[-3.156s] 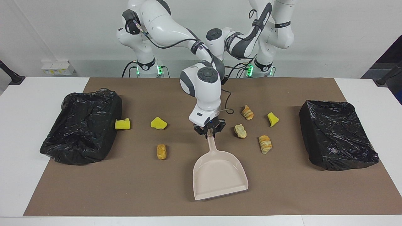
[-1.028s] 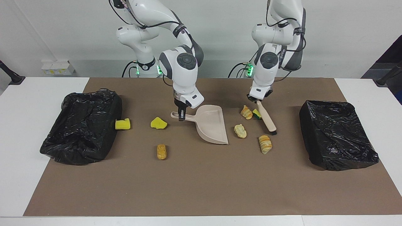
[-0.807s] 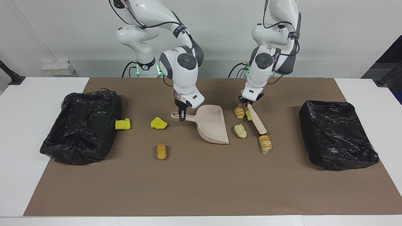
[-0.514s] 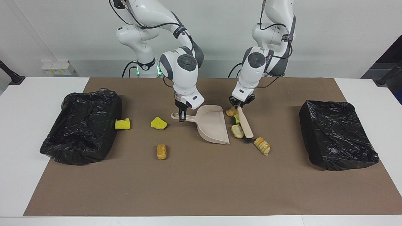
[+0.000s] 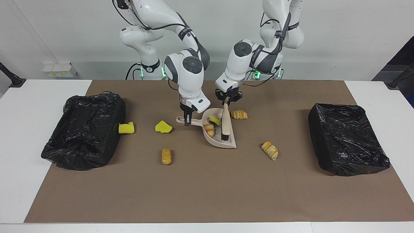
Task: Sweep and dump trash in bin
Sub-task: 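Sweep the bread pieces into the dustpan with the brush in the left gripper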
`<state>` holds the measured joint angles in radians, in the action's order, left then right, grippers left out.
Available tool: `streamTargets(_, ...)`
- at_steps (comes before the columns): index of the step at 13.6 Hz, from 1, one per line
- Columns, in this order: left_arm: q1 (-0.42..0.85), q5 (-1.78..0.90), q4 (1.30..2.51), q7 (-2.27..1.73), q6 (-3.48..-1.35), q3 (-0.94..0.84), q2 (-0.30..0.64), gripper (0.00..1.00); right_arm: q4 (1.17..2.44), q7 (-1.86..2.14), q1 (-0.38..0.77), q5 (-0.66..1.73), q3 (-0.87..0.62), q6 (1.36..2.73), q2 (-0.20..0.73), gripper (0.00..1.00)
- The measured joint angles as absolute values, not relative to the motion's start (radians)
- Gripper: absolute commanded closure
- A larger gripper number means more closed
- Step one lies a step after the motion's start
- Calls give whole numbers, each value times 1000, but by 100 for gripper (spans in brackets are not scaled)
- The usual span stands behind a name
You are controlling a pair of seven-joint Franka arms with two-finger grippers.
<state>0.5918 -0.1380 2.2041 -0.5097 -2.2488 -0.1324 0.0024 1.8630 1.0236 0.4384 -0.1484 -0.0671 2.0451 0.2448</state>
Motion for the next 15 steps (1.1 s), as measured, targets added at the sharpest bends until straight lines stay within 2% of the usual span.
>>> streamTargets(4, 542, -139, 2179, -627, -1984, -108, -71, 100, 1863, 1024, 438, -148, -67, 2045, 245, 100)
streamTargets(7, 499, -138, 2229, -767, -1889, -105, -153, 100, 1863, 1024, 438, -148, -67, 2045, 245, 100)
streamTargets(11, 499, -139, 2404, -863, -1935, -121, -220, 100, 1863, 1024, 438, -148, -67, 2045, 245, 100)
streamTargets(15, 565, -196, 2475, -977, -2189, -132, -171, 100, 1863, 1024, 438, -148, -67, 2045, 245, 100)
